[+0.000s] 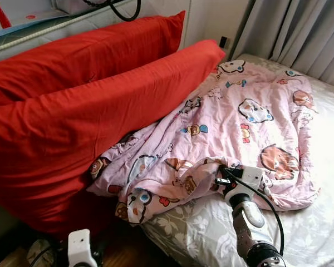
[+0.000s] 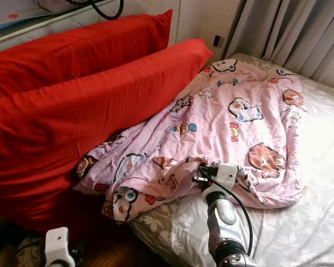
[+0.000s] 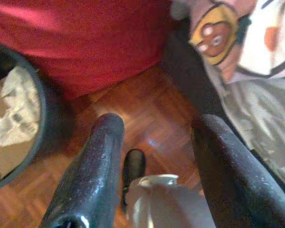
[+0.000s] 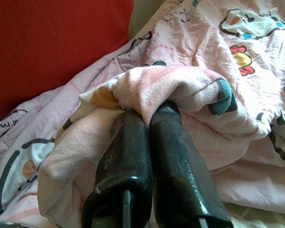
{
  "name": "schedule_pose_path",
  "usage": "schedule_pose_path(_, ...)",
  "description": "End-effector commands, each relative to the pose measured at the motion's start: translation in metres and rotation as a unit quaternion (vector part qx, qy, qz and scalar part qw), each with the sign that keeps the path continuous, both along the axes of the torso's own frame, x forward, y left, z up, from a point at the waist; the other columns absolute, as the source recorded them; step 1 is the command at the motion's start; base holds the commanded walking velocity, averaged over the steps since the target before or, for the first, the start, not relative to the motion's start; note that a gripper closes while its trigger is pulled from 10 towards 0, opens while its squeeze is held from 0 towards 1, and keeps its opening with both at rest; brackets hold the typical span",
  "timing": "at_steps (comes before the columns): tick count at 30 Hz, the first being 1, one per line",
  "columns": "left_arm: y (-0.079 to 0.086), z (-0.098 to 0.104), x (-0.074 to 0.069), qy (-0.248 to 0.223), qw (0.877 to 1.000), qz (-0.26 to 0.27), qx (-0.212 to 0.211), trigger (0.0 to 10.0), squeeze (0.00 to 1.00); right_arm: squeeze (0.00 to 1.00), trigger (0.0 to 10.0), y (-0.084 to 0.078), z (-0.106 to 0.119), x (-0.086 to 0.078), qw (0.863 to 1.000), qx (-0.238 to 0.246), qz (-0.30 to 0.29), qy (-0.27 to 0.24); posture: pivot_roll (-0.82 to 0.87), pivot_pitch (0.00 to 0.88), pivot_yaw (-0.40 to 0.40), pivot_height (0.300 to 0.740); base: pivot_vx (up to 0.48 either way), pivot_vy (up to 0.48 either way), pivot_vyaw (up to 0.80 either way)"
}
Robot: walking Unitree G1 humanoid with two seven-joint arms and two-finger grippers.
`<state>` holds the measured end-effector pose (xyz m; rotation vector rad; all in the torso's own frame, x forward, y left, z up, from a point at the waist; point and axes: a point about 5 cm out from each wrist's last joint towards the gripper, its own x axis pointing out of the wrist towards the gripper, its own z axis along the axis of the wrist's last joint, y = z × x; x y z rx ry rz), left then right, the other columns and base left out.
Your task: Clean up the room
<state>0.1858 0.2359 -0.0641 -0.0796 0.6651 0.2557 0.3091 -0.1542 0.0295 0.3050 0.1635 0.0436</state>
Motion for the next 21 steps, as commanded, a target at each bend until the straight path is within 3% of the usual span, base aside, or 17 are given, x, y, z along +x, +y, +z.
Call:
schedule_pose_path(1,-0.0025,-0.0072,-0.0110,0.026,1.000,-0.002,-0.005,10.0,0.00,0.00,10.0,-0.0039,-0.0032,-0.0030,1.000,0.001,-0.009,0.005,0.14,0.162,-0.089,0.740,0.000,0.000,0.00)
schedule_pose_path(5,-0.0074,-0.0094,-0.0140,0.038,0.998,-0.049,0.013,10.0,0.00,0.00,10.0,-0.0044,-0.0019,-0.0019,1.000,0.001,-0.010,0.002,0.14,0.161,-0.091,0.740,0.000,0.000,0.00)
schedule_pose_path(21,-0.0074,-0.0088,-0.0143,0.031,0.998,-0.050,0.015,10.0,0.00,0.00,10.0,-0.0065,-0.0014,-0.0029,1.000,0.004,-0.023,-0.003,0.13,0.140,-0.083,0.740,0.000,0.000,0.00)
